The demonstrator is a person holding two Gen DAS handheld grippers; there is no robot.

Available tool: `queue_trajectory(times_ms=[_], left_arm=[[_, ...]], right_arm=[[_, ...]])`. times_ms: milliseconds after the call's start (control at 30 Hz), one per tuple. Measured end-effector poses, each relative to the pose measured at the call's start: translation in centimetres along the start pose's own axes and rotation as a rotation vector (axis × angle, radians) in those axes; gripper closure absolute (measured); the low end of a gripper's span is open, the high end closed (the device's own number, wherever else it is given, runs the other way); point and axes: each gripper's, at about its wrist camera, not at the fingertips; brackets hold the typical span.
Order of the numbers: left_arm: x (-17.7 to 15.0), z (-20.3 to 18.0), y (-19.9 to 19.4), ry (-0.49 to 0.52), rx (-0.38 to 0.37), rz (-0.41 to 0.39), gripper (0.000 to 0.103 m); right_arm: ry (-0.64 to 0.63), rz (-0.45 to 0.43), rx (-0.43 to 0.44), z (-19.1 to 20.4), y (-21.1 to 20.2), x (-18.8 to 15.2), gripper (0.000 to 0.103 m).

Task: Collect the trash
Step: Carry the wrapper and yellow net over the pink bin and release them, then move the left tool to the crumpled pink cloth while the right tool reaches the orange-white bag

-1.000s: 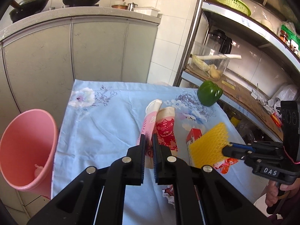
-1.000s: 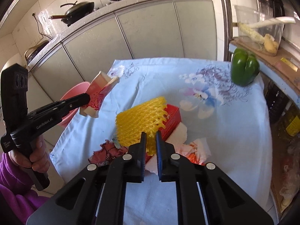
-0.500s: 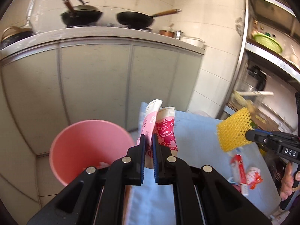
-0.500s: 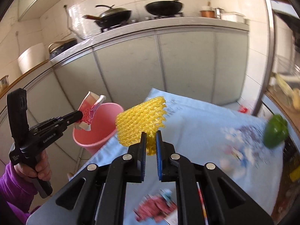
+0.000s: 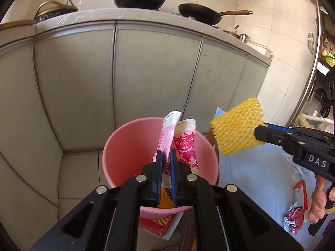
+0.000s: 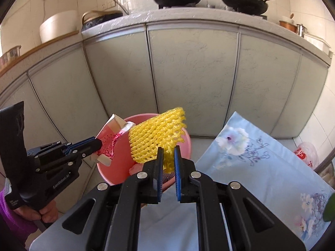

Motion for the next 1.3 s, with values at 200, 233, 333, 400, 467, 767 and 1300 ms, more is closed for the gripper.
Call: queue_trajectory(times_ms=[200, 233, 333, 400, 467, 767, 1300], left_arm=[[-0.2, 0.9, 2.6, -0.039, 0.016, 0.049, 0.096], [-0.1, 0.9, 3.0, -0.042, 0.021, 0.058, 0.096], [0.0, 1.1, 3.8, -0.05, 0.037, 0.076, 0.094], [0.0, 1.2, 3.8, -0.061, 0.046, 0.08, 0.087], [0.1, 1.4, 3.7, -0.073, 0.047, 0.073, 0.083], [-0.3, 0.1, 1.4, -0.031, 0.017, 0.031, 0.083], [-2.3, -8.8, -3.4, 0.167, -0.169, 0.026, 0.076]], right_arm=[[-0.015, 0.086, -0.006, 1.0, 4.2, 0.5, 0.093], [-0.016, 0.103, -0.003, 1.1, 4.9, 0.5, 0.093], [-0.009, 0.152, 0.024, 1.3, 6.6, 0.7, 0.088], [0.001, 0.156, 0.037, 1.3, 7.0, 0.6, 0.079], [0.006, 0.153, 0.049, 1.2, 6.9, 0.5, 0.073], [0.013, 0.088, 0.048, 0.5, 3.3, -0.6, 0.072], [0.117, -0.007, -0.035, -2.0, -7.2, -9.8, 0.072]])
Point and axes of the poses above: each gripper's, at about its wrist camera, not at the fingertips, and y roughly the way its jaws point, z to its left, x to its top, and after that the axes turned 13 degrees about z, right-handed
